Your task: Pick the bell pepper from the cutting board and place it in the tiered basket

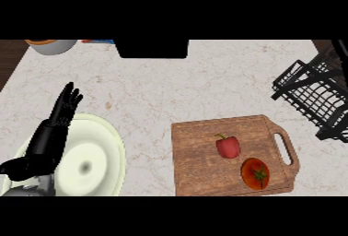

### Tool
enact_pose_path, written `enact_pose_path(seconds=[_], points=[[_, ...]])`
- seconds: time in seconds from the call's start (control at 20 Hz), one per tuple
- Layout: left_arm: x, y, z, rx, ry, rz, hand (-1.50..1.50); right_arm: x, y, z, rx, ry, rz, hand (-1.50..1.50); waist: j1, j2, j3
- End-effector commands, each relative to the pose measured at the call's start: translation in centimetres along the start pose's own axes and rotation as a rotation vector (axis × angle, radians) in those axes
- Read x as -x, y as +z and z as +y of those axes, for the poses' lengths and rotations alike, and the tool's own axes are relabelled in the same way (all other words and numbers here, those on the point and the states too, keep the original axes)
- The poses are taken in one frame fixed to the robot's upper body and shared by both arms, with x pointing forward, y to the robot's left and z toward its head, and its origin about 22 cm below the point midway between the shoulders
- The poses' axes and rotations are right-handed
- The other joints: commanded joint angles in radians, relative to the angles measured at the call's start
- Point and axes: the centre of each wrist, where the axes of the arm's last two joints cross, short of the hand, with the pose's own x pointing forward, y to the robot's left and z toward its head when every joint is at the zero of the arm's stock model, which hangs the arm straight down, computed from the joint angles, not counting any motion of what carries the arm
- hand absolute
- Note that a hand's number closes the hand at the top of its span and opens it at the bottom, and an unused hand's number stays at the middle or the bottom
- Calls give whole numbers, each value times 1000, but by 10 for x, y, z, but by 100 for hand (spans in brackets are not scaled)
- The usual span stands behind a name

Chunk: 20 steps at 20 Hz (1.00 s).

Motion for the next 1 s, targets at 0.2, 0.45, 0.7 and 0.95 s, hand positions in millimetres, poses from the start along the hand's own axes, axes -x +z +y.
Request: enact_pose_path(seconds=[0.2,0.45,0.7,0.95], points=[[67,51,0,-159,-14,401,0,-19,32,10,161,337,-62,150,-32,-11,16],[74,65,-7,-188,33,490,0,35,87,-20,829,316,201,-150,-76,-7,22],[75,65,-31,-150,56,497,0,24,131,46,782,329,49,-150,-34,-11,20],[78,72,-37,-141,49,517,0,20,172,63,568,438,332,-150,-27,-8,14]])
